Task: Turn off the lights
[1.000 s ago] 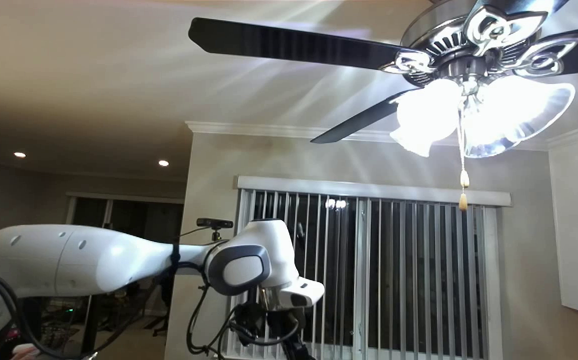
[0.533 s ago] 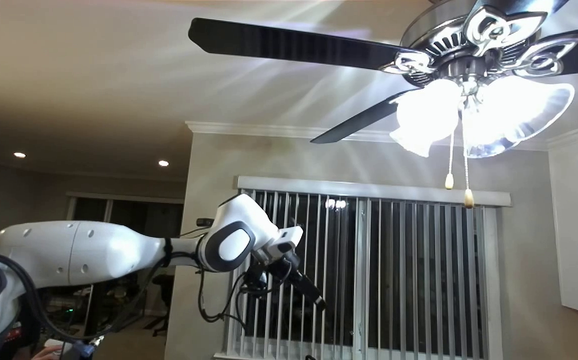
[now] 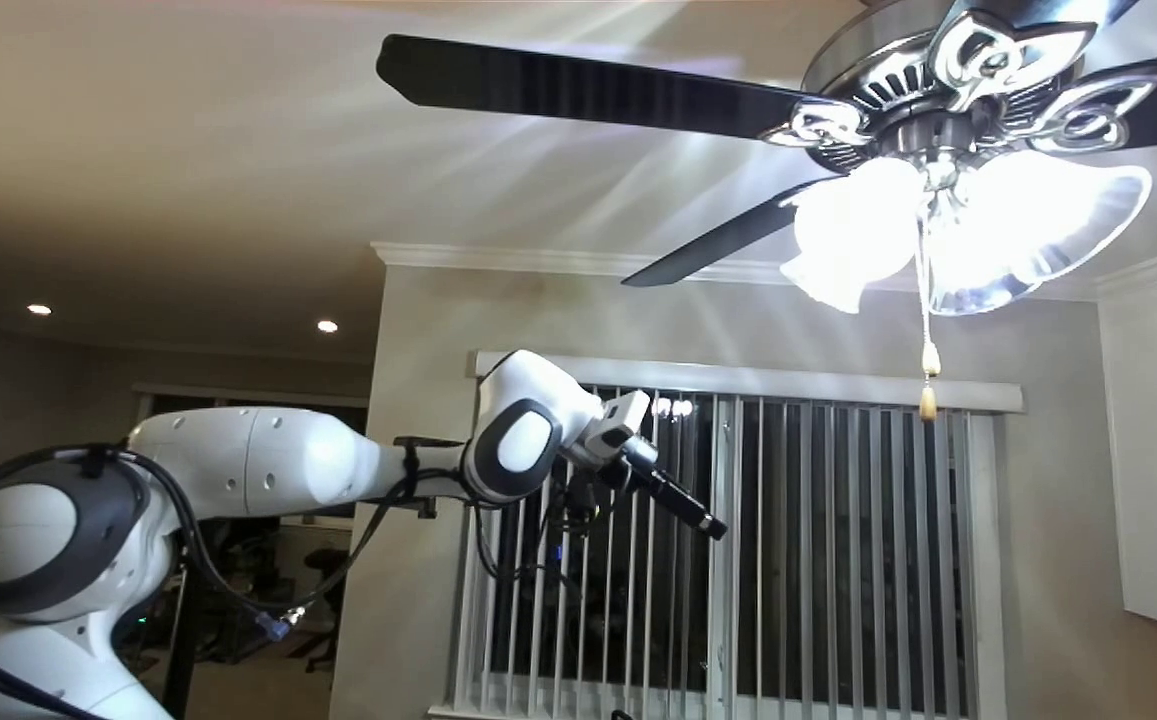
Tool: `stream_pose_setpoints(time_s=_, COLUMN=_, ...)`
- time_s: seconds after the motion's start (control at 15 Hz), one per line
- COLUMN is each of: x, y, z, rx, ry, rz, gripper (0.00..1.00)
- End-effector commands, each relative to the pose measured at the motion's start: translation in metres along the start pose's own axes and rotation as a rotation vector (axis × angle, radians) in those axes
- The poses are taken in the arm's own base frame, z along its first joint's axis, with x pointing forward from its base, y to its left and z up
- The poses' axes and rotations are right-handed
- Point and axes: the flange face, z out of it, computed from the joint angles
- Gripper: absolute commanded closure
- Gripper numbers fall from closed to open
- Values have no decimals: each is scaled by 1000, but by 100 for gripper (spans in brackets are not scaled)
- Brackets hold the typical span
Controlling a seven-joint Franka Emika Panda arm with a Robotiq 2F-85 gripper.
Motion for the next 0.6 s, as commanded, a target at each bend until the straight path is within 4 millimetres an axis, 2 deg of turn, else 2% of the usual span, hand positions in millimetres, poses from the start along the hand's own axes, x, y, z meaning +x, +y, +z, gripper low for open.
stream_pose_setpoints(time_s=0.0, x=56, y=29, z=8, rx=10, ry=89, rz=90, gripper=0)
stream_pose_setpoints(time_s=0.13, x=80, y=36, z=-1, rx=36, ry=143, rz=106, gripper=0)
stream_pose_setpoints(time_s=0.2, x=82, y=38, z=-1, rx=25, ry=117, rz=135, gripper=0)
stream_pose_setpoints(time_s=0.27, x=82, y=40, z=-1, rx=23, ry=74, rz=133, gripper=0)
stream_pose_setpoints(time_s=0.33, x=69, y=39, z=3, rx=31, ry=-11, rz=117, gripper=0)
stream_pose_setpoints(time_s=0.4, x=76, y=42, z=-1, rx=12, ry=71, rz=127, gripper=0)
stream_pose_setpoints(time_s=0.53, x=69, y=39, z=0, rx=17, ry=16, rz=123, gripper=0)
